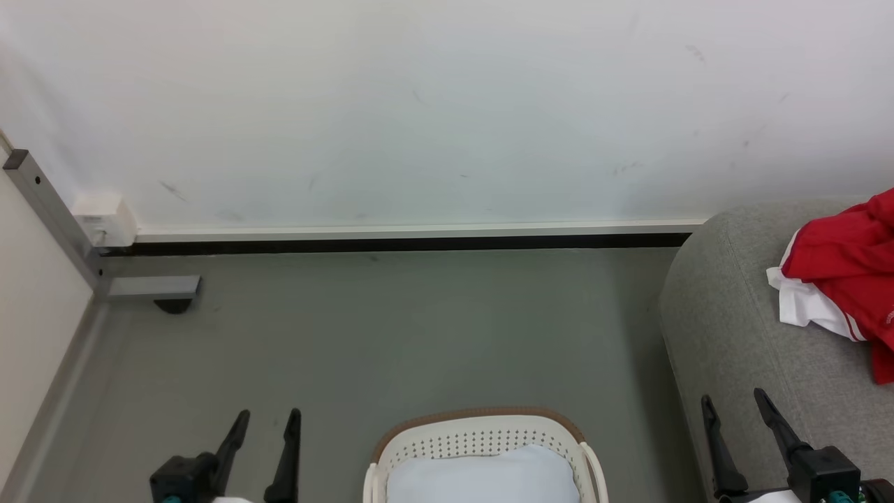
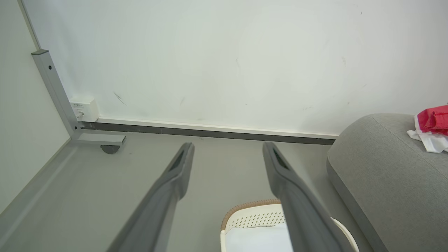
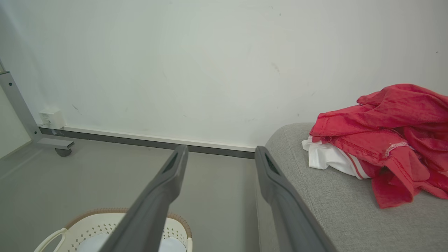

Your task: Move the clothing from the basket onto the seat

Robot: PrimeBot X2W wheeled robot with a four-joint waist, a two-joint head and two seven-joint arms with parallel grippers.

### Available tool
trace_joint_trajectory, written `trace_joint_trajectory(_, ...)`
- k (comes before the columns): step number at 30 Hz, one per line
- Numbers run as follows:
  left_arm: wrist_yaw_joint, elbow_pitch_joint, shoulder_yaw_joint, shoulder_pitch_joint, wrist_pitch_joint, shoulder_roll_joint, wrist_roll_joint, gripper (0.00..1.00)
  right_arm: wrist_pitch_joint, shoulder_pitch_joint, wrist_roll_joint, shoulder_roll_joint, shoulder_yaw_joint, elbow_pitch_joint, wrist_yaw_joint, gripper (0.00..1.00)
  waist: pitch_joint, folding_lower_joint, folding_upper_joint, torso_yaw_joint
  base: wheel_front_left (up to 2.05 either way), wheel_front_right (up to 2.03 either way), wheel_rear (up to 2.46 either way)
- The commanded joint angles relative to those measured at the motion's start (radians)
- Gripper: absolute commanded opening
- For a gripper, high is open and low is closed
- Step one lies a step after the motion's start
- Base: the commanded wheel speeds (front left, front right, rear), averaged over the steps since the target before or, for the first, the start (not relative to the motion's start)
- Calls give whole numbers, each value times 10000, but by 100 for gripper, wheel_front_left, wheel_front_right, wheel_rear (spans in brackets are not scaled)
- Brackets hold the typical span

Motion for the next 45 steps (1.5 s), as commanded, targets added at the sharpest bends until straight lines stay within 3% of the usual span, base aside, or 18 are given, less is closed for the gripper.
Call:
trace_joint_trajectory(1,-50,59,139,184,-19,-38,129,100,5,66,99,-36,33,51,-26,100,-6,0,-1,-14,0,0,0)
trace_joint_trajectory(15,-374,82,1430,366,-18,-527,678,100,5,-179,-9,-36,147,287,-26,100,45,0,-1,4,0,0,0)
trace_joint_trajectory(37,-810,217,2172,384,-18,-919,1183,100,5,-217,169,-36,63,462,-26,100,74,0,-1,-70,0,0,0)
trace_joint_trajectory(38,-805,207,2159,288,2,-947,1152,0,0,-82,160,0,78,418,-2,0,74,0,-1,-71,0,0,0)
trace_joint_trajectory(45,-823,623,2222,369,196,-1103,748,0,180,102,603,101,-20,778,0,0,75,0,-1,-63,0,0,0)
